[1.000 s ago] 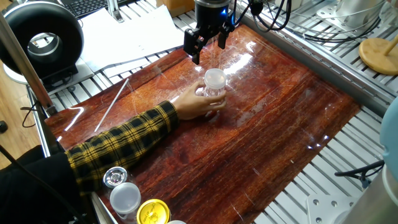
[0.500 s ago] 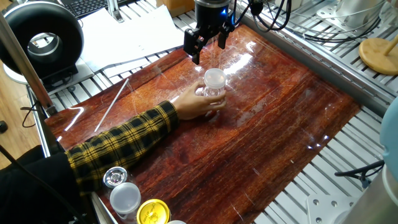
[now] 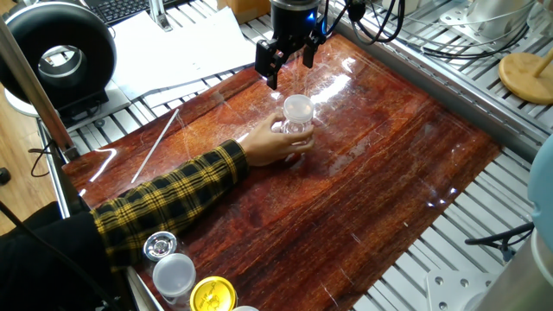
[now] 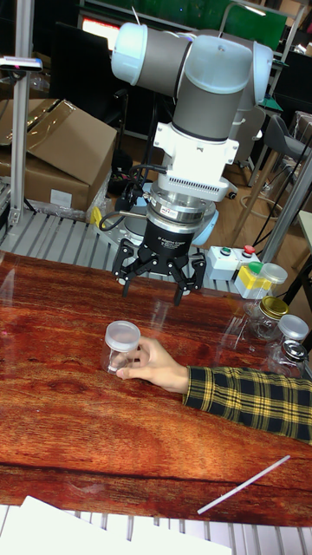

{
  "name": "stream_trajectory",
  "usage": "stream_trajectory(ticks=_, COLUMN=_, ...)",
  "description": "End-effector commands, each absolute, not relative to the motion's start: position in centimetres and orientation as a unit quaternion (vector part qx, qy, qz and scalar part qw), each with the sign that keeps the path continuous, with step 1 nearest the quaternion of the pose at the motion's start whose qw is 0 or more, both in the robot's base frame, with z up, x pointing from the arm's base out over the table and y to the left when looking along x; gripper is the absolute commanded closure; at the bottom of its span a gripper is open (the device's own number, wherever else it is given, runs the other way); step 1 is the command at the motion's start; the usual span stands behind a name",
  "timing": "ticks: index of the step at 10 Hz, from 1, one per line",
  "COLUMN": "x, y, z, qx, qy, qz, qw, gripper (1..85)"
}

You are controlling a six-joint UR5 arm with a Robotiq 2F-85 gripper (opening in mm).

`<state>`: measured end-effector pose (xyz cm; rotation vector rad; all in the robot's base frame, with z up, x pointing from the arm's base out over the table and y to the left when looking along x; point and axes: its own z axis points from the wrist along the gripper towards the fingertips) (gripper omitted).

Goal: Unscrew the lid from the jar

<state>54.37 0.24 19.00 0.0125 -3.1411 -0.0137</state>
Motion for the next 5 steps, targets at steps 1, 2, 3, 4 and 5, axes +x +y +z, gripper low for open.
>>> stream_trajectory(ticks=1, x=54.31, y=3.40, z=19.17, qx=-0.003, qy=-0.998, qz=-0.059, qw=0.003, gripper=84.7)
stream_trajectory(ticks=2, x=54.30, y=3.43, z=19.18, qx=-0.004, qy=-0.998, qz=-0.059, qw=0.003, gripper=84.7)
stream_trajectory(ticks=3, x=54.30, y=3.43, z=19.19, qx=-0.004, qy=-0.998, qz=-0.059, qw=0.003, gripper=84.7)
stream_trajectory(ticks=4, x=54.31, y=3.45, z=19.18, qx=-0.004, qy=-0.998, qz=-0.059, qw=0.003, gripper=84.7)
stream_trajectory(ticks=5, x=54.28, y=3.42, z=19.18, qx=-0.004, qy=-0.998, qz=-0.058, qw=0.004, gripper=84.7)
